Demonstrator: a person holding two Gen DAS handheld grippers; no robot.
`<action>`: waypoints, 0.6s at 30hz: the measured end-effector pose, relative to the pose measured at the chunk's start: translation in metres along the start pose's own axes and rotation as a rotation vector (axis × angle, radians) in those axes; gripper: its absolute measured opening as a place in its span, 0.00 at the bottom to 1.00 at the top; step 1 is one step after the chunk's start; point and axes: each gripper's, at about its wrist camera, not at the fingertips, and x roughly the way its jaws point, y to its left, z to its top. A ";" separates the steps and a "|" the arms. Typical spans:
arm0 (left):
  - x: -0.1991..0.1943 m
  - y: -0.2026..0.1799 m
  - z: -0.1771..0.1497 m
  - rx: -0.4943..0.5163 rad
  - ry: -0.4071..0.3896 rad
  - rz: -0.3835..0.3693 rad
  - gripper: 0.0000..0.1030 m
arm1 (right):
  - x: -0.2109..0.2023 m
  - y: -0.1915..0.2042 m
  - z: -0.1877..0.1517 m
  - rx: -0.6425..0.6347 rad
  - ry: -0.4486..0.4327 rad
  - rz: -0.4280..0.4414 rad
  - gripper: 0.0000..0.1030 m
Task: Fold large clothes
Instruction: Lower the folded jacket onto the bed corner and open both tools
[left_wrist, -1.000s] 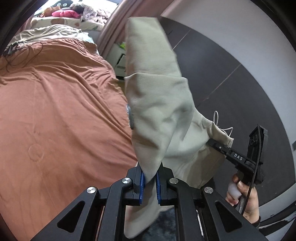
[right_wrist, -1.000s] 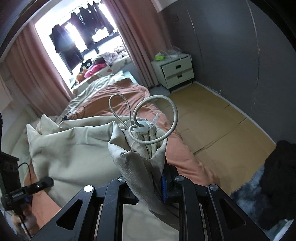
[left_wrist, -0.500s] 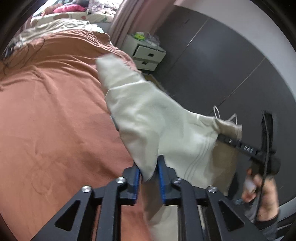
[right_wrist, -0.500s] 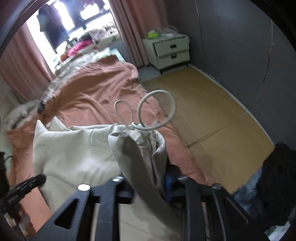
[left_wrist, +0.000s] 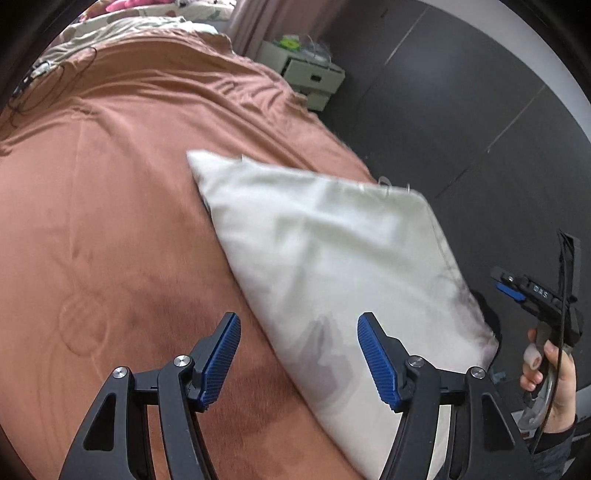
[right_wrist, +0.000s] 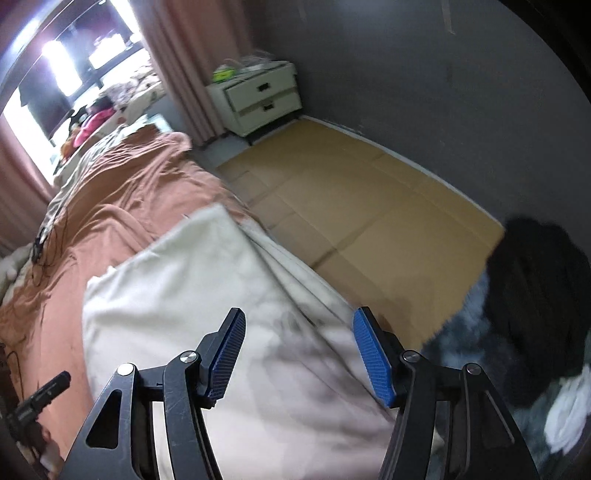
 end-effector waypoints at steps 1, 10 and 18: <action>0.004 0.002 -0.004 -0.001 0.011 -0.002 0.65 | -0.002 -0.009 -0.008 0.019 0.007 -0.002 0.59; 0.026 -0.001 -0.032 -0.016 0.088 -0.023 0.65 | -0.018 -0.065 -0.072 0.187 0.019 -0.025 0.59; 0.042 -0.005 -0.036 -0.032 0.115 -0.070 0.65 | 0.008 -0.078 -0.098 0.316 0.054 0.134 0.25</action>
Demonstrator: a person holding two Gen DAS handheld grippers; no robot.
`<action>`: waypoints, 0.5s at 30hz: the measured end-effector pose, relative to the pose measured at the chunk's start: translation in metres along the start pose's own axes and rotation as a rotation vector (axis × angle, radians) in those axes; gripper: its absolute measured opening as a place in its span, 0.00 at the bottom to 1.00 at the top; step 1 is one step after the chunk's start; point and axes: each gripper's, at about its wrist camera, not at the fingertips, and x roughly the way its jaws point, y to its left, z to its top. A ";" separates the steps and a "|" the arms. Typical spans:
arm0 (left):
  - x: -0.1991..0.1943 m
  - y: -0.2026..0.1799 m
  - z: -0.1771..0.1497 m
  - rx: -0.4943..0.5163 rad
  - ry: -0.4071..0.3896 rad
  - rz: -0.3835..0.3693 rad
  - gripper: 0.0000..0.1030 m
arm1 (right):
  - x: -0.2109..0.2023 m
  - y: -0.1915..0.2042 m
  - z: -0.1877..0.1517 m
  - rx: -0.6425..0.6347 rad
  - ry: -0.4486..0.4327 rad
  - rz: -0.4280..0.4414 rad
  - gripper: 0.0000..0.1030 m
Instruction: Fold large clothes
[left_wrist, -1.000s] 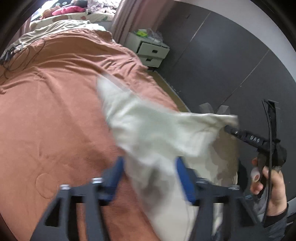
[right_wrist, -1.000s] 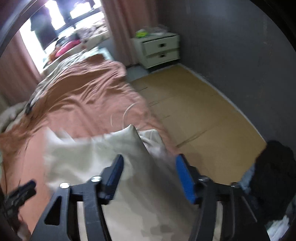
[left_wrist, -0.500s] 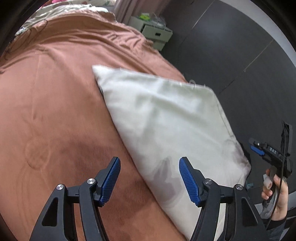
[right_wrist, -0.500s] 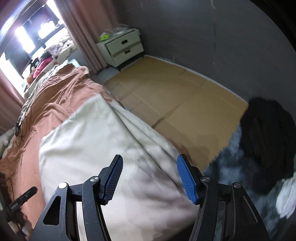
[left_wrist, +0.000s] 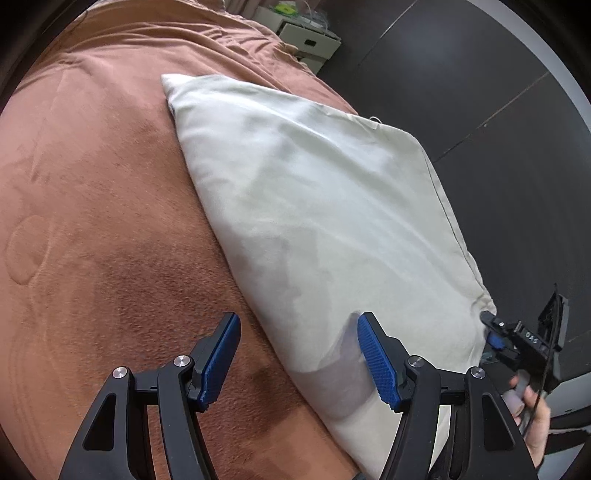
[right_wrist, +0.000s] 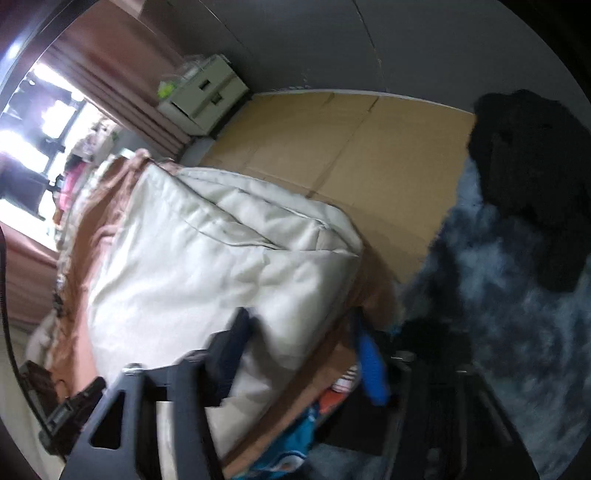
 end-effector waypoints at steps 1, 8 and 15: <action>0.002 -0.001 0.001 0.007 -0.001 -0.006 0.63 | 0.000 0.002 0.001 -0.009 -0.013 0.010 0.21; 0.013 -0.018 0.018 0.050 0.006 0.003 0.57 | 0.000 0.007 0.012 -0.014 -0.085 -0.021 0.11; -0.002 -0.014 0.010 0.084 -0.014 0.020 0.57 | 0.006 0.001 0.011 0.026 -0.086 -0.103 0.20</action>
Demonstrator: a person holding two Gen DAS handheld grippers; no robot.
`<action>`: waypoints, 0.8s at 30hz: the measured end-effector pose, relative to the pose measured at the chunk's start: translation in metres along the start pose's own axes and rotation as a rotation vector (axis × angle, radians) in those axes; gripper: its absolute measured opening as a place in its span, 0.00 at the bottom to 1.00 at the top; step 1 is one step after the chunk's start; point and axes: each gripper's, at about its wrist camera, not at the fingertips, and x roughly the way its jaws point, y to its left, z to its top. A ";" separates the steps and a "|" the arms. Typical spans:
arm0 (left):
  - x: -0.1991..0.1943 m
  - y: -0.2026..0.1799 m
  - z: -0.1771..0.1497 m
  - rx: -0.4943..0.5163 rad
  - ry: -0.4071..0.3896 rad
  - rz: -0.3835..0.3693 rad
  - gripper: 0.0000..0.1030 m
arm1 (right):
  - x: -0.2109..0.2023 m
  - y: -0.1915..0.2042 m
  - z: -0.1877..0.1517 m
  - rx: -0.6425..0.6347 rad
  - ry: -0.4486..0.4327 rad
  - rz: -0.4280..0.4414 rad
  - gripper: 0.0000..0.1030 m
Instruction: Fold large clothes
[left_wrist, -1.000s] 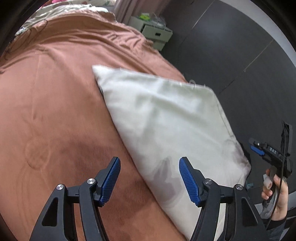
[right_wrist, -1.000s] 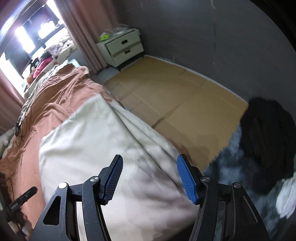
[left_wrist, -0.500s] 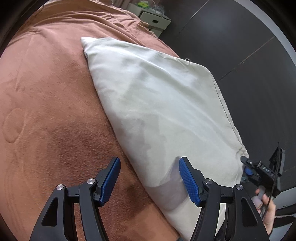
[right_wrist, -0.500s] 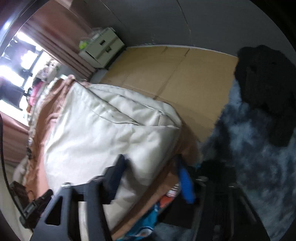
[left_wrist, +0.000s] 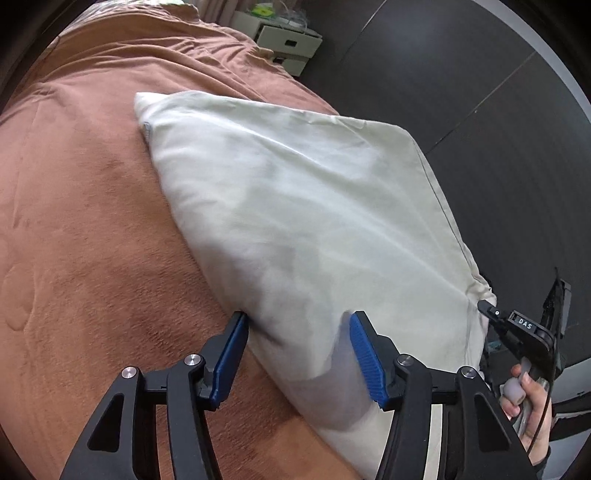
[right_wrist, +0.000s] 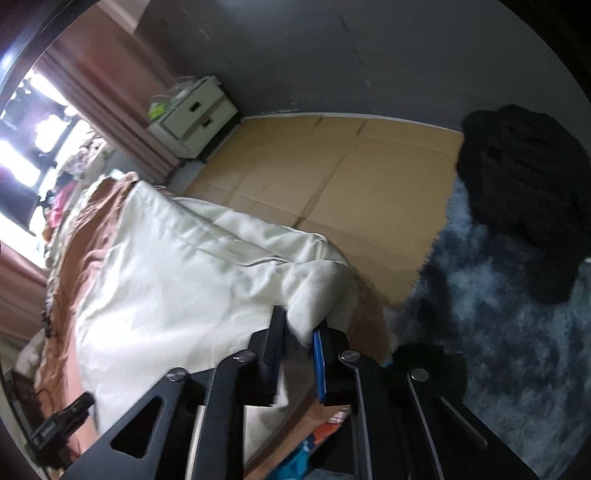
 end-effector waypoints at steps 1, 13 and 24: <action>-0.003 0.001 0.000 0.002 -0.005 0.007 0.57 | -0.003 0.001 0.000 0.005 -0.006 -0.024 0.23; -0.072 0.013 -0.011 0.020 -0.057 0.031 0.65 | -0.072 0.040 -0.027 -0.132 -0.041 -0.029 0.56; -0.162 0.006 -0.044 0.087 -0.185 0.064 0.86 | -0.136 0.074 -0.066 -0.215 -0.090 0.031 0.82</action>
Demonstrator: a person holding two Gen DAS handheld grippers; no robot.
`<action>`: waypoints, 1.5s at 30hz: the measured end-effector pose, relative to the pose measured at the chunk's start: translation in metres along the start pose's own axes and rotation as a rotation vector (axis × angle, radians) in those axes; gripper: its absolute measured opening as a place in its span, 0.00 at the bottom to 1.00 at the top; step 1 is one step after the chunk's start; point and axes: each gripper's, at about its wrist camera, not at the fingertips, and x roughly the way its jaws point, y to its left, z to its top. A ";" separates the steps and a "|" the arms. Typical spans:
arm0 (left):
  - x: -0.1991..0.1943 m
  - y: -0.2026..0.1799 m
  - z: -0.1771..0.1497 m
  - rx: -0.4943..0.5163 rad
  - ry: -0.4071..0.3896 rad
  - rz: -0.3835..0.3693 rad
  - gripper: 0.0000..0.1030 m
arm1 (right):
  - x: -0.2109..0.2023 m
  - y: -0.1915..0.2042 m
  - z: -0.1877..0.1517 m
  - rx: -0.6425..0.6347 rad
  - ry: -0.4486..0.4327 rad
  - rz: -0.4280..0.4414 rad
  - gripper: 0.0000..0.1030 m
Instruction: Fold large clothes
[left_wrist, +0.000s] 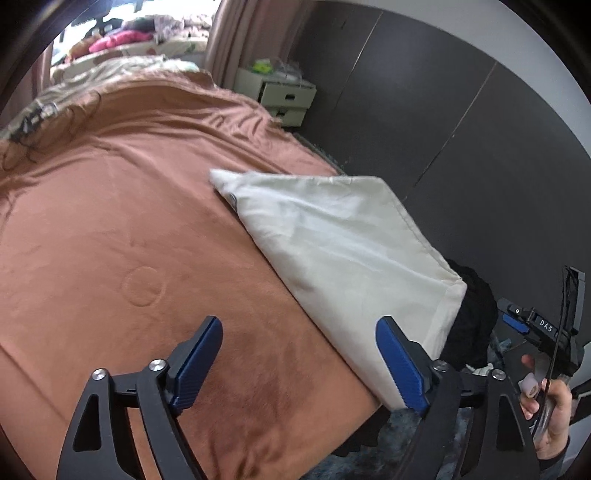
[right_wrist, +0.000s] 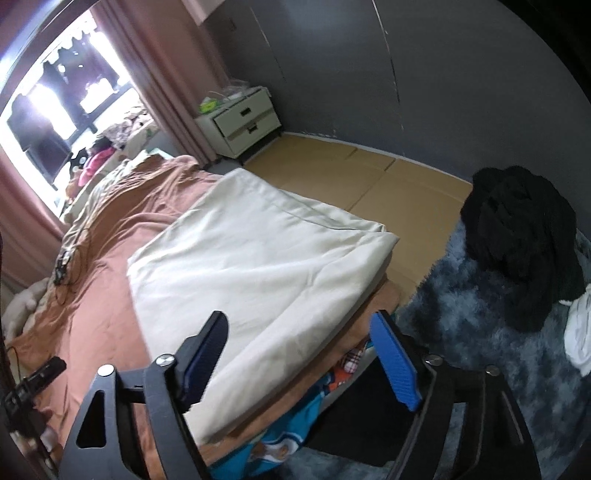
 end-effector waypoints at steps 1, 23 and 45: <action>-0.009 0.001 -0.002 0.002 -0.016 0.004 0.89 | -0.006 0.003 -0.002 -0.004 -0.005 0.006 0.83; -0.224 0.026 -0.076 -0.048 -0.320 0.092 0.99 | -0.135 0.077 -0.057 -0.141 -0.142 0.122 1.00; -0.360 0.021 -0.201 -0.034 -0.510 0.235 0.99 | -0.221 0.141 -0.165 -0.341 -0.176 0.305 1.00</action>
